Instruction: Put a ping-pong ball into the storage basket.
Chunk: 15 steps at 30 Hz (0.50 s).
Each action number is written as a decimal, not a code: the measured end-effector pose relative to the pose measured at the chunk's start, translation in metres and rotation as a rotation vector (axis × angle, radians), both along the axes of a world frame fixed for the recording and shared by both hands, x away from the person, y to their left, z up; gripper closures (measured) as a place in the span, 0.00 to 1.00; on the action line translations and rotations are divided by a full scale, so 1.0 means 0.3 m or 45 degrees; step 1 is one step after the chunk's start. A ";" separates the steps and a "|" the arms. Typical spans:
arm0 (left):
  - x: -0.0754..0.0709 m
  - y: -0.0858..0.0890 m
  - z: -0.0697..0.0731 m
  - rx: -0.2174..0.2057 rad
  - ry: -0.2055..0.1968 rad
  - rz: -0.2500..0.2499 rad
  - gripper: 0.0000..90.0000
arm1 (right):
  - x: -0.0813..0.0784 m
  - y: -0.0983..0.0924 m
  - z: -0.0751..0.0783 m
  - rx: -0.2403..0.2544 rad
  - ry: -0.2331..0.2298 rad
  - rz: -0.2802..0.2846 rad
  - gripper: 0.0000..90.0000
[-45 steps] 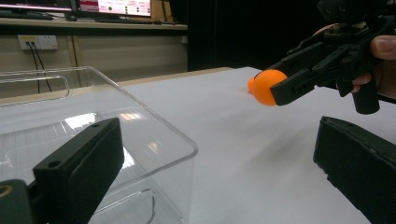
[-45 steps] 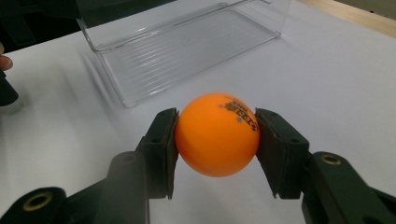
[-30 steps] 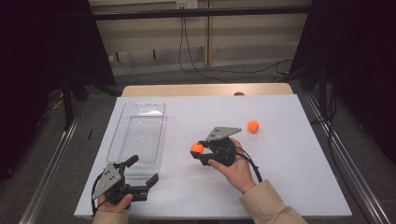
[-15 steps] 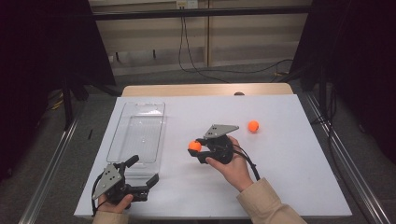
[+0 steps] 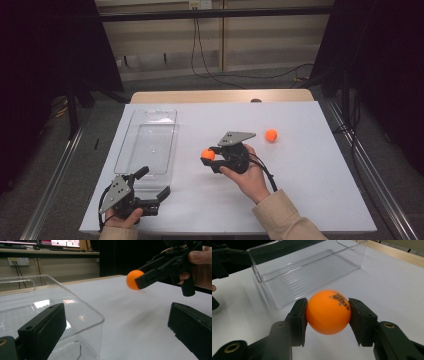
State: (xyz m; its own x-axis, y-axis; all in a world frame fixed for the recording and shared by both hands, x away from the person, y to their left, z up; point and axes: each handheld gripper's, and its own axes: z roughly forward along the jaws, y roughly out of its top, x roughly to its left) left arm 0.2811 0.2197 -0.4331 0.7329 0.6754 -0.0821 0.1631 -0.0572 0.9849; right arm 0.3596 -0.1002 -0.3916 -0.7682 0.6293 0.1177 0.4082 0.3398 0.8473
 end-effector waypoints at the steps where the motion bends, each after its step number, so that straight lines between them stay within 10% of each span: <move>1: 0.000 0.001 0.000 0.003 -0.003 -0.001 0.02 | 0.001 0.000 0.000 0.000 0.000 0.001 0.57; 15: 0.000 0.000 0.000 0.001 0.000 0.000 0.02 | 0.007 0.017 0.007 0.004 -0.006 0.002 0.57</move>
